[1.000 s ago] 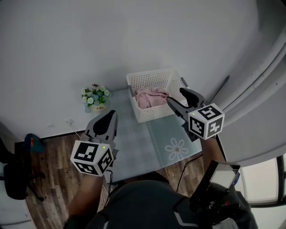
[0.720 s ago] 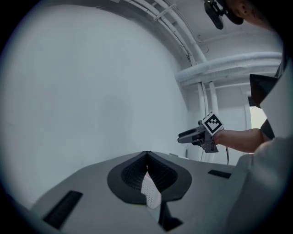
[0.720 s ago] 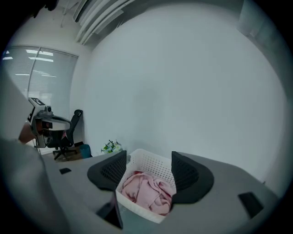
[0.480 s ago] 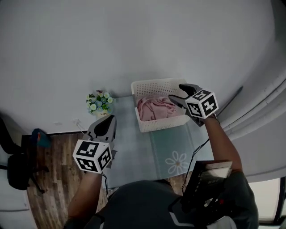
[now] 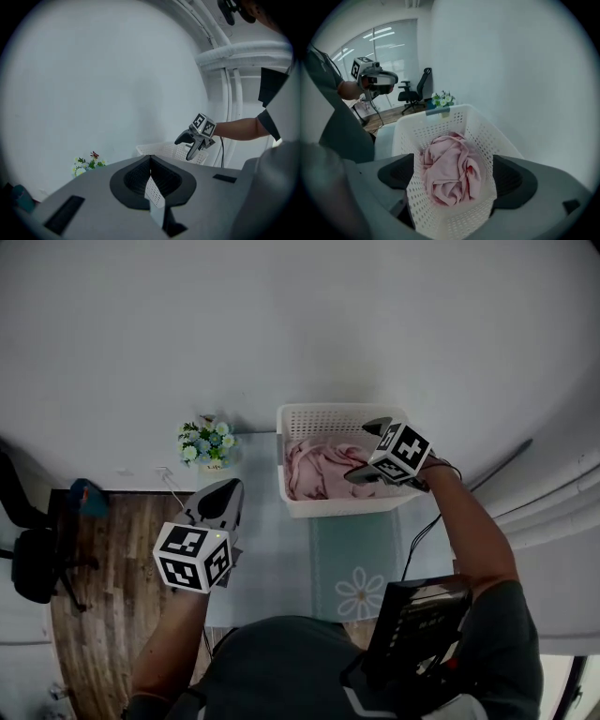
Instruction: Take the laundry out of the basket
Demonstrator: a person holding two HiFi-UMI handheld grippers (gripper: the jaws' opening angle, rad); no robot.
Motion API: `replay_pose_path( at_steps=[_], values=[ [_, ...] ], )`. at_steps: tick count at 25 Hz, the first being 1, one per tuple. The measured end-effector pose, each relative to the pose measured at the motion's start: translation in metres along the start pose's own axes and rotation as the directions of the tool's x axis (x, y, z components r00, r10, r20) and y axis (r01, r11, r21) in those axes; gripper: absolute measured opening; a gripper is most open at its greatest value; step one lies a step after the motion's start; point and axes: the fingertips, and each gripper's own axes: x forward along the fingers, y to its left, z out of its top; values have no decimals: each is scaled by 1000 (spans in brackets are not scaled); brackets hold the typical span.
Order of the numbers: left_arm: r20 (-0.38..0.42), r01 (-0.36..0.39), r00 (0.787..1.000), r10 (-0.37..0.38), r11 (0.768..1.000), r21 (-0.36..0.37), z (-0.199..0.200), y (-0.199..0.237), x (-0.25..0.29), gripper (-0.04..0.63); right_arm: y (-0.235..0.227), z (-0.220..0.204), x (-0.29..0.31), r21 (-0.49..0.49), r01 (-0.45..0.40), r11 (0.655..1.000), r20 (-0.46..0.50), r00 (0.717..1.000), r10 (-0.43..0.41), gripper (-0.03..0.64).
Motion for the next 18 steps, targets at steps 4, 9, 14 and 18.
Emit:
replay_pose_path(
  at_steps=[4,9,14,18],
  values=[
    [-34,-28,999,27,999,-17,-12,0,12,8,-1,-19,40,-56,-76,995,-91,993,71,506],
    [-68,-76,995,73,996,-41,-25,4,17,8,-2,-41,84,-150,-144,978,-196,974,114,522],
    [-97,-120,989,115,992,-50,-34,9,17,8,-8,-63,121,-166,-204,965,-264,952,156,523],
    [-122,-152,982,143,986,-68,-45,13,15,8,-9,-70,144,-178,-253,951,-288,937,196,528]
  ],
)
